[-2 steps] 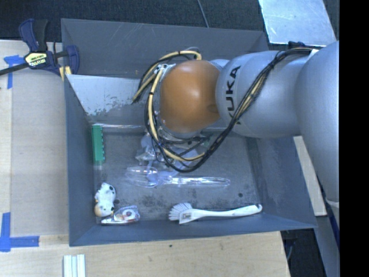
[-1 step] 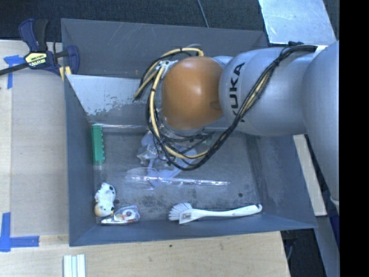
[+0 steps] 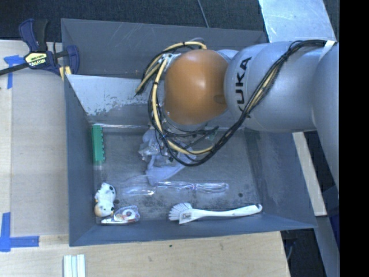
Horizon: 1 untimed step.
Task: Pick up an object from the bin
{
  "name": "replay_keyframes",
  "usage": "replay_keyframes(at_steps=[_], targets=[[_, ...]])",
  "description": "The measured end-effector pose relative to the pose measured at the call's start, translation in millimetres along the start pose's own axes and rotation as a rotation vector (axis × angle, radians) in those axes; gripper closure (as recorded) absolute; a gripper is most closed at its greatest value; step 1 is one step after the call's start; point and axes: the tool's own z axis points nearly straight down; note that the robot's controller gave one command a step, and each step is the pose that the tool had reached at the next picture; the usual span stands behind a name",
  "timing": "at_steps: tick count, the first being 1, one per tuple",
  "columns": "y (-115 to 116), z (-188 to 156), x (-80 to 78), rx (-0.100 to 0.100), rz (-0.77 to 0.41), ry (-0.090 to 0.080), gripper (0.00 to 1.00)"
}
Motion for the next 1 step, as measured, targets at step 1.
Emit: replay_keyframes(at_steps=[1], targets=[[-0.2, -20.0, -0.2, 0.0, 0.002, -0.001, 1.0]])
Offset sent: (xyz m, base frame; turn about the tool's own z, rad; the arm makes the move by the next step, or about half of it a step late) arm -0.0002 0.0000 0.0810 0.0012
